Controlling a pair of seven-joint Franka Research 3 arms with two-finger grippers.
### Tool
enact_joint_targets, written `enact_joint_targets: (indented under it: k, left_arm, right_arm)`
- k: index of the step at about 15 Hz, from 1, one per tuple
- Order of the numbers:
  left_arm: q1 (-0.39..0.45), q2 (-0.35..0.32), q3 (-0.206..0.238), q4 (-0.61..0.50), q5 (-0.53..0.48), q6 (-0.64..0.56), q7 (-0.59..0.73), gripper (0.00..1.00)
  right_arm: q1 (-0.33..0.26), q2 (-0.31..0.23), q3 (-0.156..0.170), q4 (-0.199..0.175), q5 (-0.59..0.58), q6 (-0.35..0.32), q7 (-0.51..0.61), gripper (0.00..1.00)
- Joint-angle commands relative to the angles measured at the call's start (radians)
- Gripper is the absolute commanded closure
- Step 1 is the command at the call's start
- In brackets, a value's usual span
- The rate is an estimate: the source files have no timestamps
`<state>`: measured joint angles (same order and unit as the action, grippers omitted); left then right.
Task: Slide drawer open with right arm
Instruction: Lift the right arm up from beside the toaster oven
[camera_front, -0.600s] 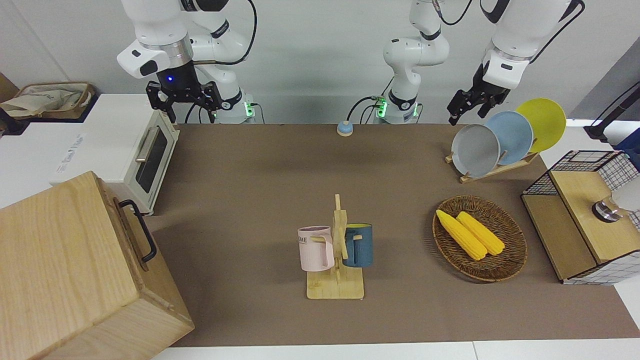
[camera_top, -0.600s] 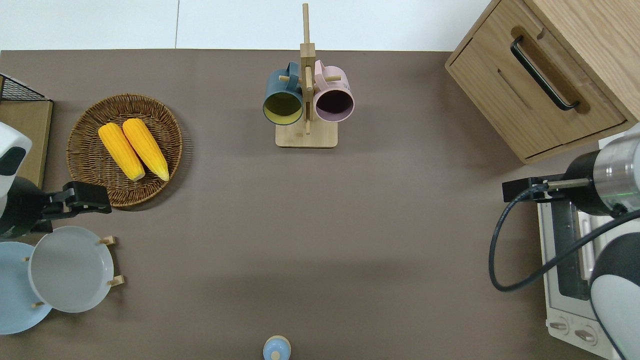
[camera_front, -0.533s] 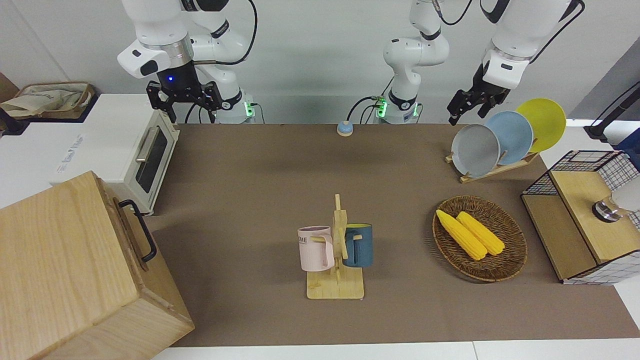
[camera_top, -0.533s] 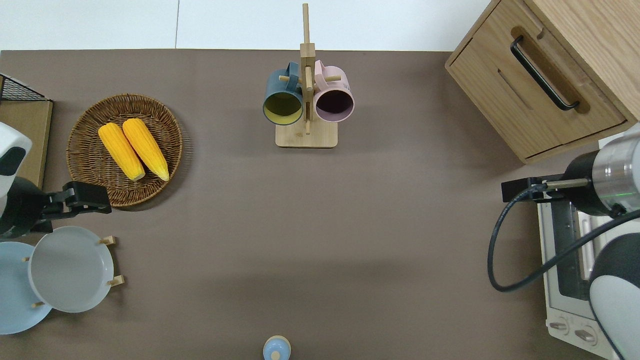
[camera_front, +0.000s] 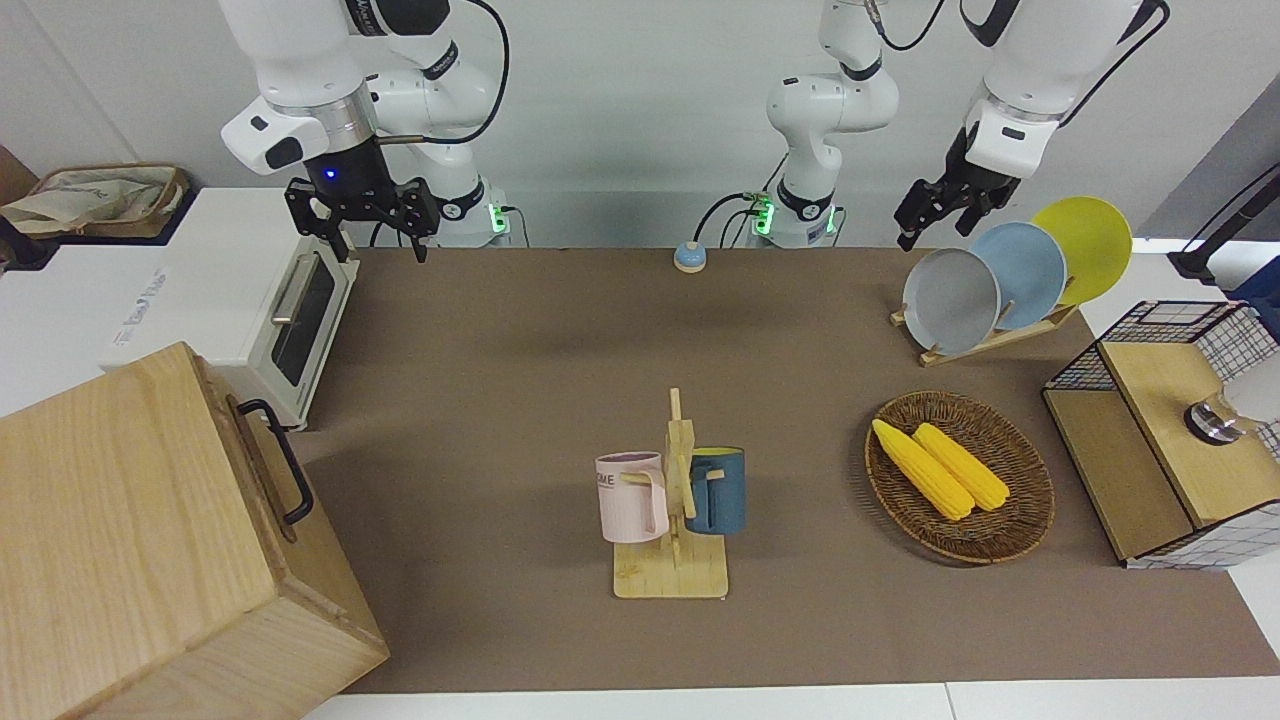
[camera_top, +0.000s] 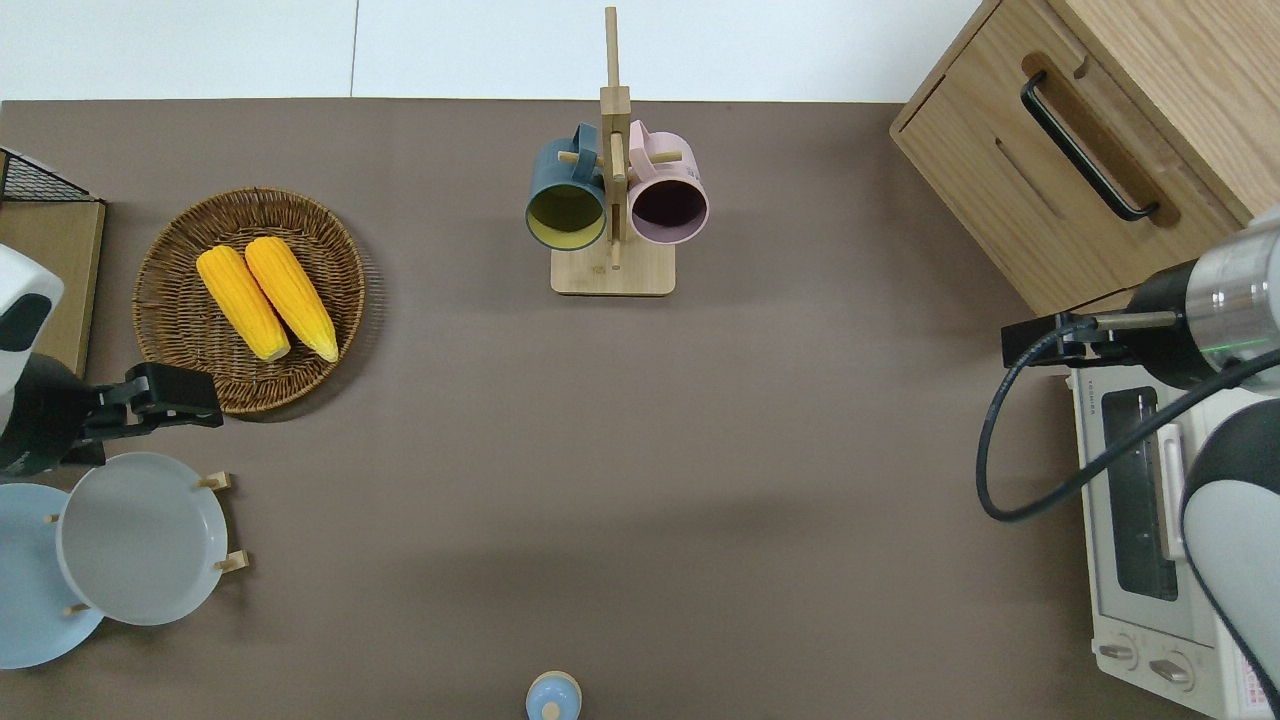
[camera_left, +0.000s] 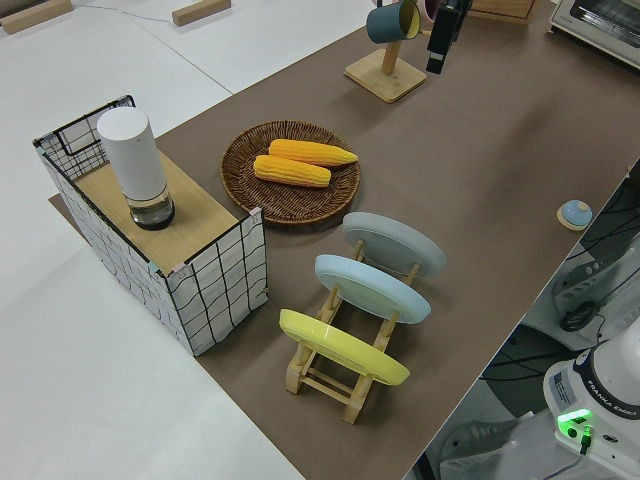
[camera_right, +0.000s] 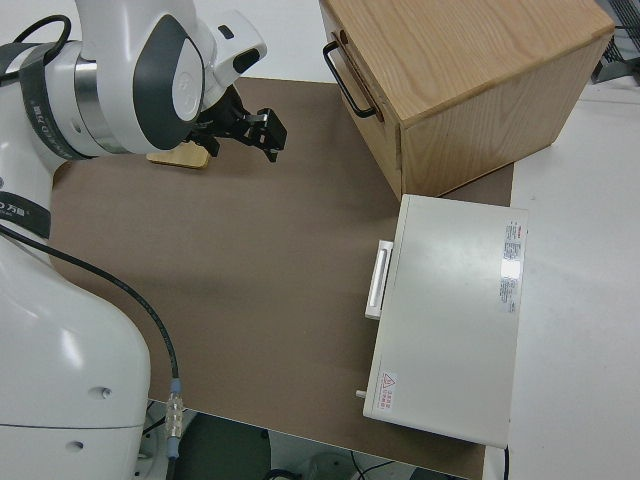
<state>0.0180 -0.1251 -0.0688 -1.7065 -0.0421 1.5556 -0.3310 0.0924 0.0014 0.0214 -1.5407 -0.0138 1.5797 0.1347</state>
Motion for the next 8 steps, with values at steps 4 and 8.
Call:
enact_joint_targets:
  k: [4, 8]
  left_arm:
    - [-0.001, -0.008, 0.004, 0.004, -0.001, -0.015, 0.009, 0.01]
    - [-0.001, -0.008, 0.004, 0.004, -0.001, -0.017, 0.009, 0.01]
  right_arm:
    - [-0.007, 0.017, 0.005, 0.030, 0.015, -0.010, 0.006, 0.017]
    - [-0.003, 0.028, 0.008, 0.048, 0.015, -0.012, 0.014, 0.017]
